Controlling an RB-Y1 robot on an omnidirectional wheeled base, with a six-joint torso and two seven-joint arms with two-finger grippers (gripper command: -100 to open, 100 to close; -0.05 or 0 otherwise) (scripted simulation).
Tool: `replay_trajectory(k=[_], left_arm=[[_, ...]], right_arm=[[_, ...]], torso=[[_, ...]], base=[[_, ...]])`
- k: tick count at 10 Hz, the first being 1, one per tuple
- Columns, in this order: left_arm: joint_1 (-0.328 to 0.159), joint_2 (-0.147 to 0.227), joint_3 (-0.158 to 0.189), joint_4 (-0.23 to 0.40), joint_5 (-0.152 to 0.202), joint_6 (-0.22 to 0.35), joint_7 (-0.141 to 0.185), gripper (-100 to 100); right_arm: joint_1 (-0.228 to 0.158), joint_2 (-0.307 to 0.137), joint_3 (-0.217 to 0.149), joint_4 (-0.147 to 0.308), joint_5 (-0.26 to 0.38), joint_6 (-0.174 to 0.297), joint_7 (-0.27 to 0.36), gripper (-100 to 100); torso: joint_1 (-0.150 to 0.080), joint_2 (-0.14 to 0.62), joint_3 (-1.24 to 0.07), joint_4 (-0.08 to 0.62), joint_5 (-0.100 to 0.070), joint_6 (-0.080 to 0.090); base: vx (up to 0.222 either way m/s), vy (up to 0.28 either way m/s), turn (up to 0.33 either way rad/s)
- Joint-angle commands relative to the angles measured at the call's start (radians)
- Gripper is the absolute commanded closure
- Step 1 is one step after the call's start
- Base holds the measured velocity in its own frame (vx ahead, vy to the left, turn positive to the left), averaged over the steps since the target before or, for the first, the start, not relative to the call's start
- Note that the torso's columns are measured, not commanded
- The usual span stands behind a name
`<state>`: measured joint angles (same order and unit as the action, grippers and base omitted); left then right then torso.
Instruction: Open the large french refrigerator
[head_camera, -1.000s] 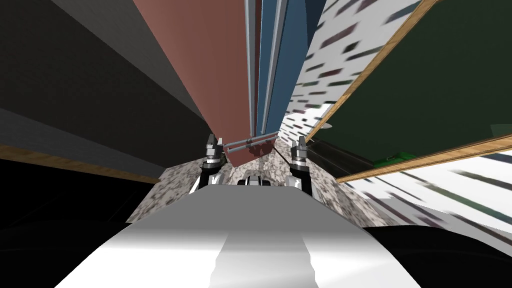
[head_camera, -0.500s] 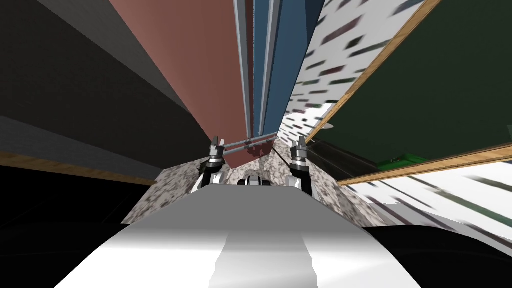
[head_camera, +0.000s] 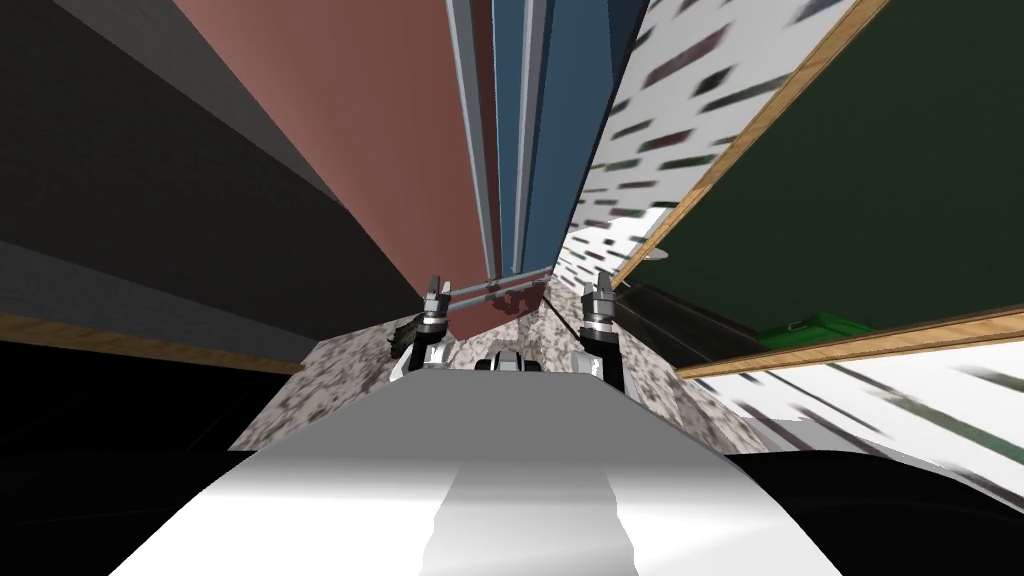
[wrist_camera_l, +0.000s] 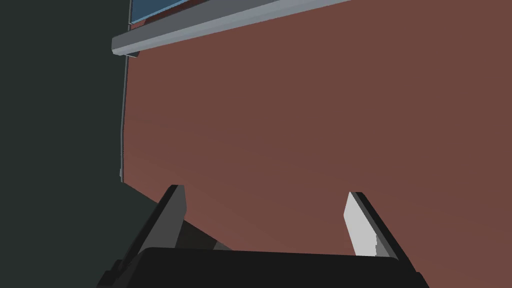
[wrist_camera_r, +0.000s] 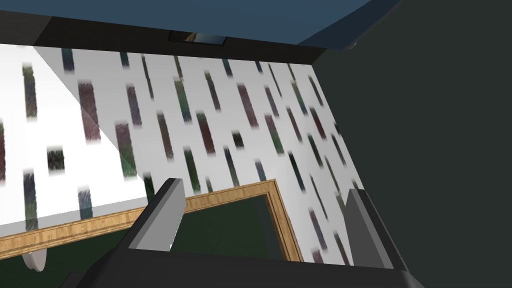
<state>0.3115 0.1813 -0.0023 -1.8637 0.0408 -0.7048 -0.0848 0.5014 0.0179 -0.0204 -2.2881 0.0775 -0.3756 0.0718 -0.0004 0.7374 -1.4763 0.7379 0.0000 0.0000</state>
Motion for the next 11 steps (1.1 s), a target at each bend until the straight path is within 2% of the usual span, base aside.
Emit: replay_trajectory(k=[1, 3, 5, 8, 11], left_arm=[[-0.029, 0.001, 0.008, 0.074, 0.002, -0.028, 0.010, -100], [-0.047, 0.001, 0.013, 0.122, 0.003, -0.046, 0.017, -100], [-0.086, -0.003, 0.024, 0.191, 0.005, -0.083, 0.030, -100], [-0.107, -0.005, 0.029, 0.265, 0.006, -0.101, 0.037, -100], [-0.148, -0.010, 0.040, 0.354, 0.008, -0.139, 0.052, -100]], right_arm=[[0.000, 0.000, 0.000, 0.000, 0.000, 0.000, 0.000, 0], [0.000, 0.000, 0.000, 0.000, 0.000, 0.000, 0.000, 0], [0.000, 0.000, 0.000, 0.000, 0.000, 0.000, 0.000, 0], [0.000, 0.000, 0.000, 0.000, 0.000, 0.000, 0.000, 0], [0.000, 0.000, 0.000, 0.000, 0.000, 0.000, 0.000, 0]], torso=[[0.001, 0.002, 0.001, 0.000, 0.000, 0.000], [-0.001, -0.001, -0.001, 0.000, 0.000, 0.000], [0.000, 0.001, 0.001, 0.000, 0.000, 0.000], [0.000, 0.003, 0.002, 0.001, 0.000, 0.000], [0.002, 0.000, 0.000, 0.000, 0.000, 0.000]], base=[[0.065, -0.076, 0.010], [0.094, -0.095, 0.015], [0.104, -0.107, 0.021], [0.064, -0.096, 0.009], [0.061, -0.078, 0.013]])
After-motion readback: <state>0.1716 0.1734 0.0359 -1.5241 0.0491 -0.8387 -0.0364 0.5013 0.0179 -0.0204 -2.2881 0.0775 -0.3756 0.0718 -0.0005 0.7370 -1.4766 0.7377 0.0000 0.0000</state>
